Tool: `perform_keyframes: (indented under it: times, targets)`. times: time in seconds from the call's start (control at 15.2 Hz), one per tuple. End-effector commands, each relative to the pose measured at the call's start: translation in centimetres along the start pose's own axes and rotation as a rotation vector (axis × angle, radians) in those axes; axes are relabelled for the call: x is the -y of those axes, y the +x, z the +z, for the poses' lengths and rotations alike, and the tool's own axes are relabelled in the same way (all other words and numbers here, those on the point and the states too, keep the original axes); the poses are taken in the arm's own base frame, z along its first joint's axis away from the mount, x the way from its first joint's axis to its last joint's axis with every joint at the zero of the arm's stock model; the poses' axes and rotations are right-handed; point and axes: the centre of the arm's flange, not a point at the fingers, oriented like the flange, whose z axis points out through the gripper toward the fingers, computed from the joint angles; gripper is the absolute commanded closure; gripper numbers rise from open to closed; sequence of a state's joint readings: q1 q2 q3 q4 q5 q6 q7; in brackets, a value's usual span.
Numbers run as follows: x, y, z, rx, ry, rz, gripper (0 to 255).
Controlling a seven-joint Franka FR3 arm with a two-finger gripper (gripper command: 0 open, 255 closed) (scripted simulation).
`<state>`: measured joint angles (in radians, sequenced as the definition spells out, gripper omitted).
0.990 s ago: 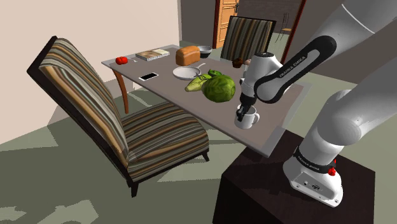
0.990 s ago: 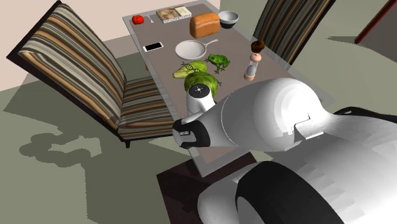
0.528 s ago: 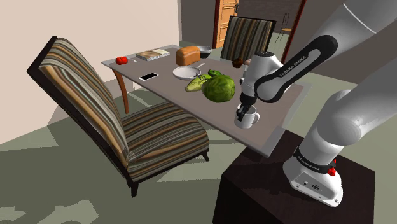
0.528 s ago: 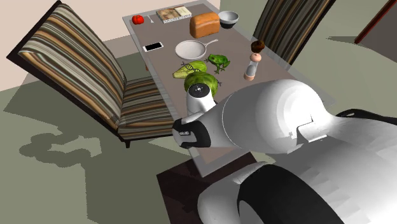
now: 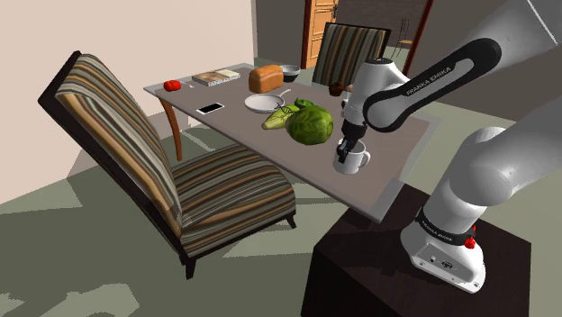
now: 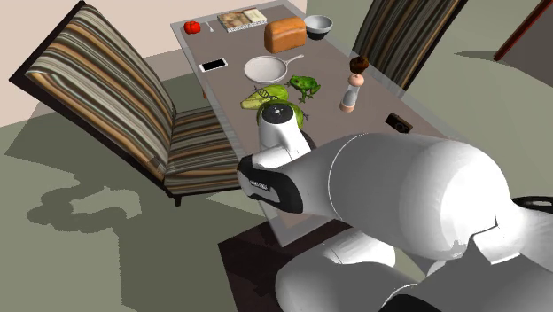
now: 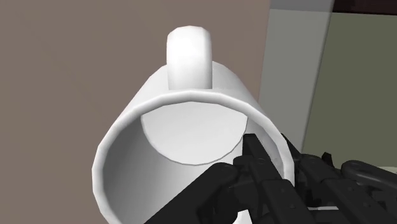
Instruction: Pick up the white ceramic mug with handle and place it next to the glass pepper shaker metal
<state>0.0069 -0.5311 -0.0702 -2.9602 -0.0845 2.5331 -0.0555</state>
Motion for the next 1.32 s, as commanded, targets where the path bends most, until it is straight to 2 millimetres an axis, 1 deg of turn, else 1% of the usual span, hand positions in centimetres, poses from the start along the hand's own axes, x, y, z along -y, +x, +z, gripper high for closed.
perform_keyframes:
  times: [0.0, 1.25]
  targets:
    - [0.0, 0.1, -1.1, 0.001, 0.0, 0.0, 255]
    - [-0.2, 1.1, -11.1, 0.001, 0.0, 0.0, 255]
